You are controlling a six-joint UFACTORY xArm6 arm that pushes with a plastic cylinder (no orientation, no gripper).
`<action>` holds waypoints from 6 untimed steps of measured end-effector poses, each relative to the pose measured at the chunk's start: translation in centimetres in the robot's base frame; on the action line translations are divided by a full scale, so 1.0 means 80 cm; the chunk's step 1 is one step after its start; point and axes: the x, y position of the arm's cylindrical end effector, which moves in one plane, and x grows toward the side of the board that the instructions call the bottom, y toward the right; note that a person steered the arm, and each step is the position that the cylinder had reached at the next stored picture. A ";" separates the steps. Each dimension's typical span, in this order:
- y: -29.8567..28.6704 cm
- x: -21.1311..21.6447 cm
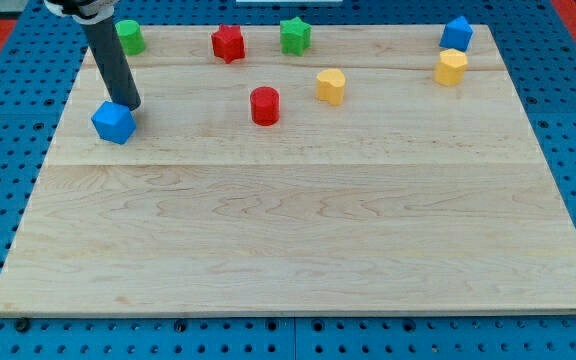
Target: Push the yellow heart diagonal to the yellow hexagon
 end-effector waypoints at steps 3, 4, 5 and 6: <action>0.039 -0.030; 0.069 -0.060; 0.148 -0.074; 0.231 -0.062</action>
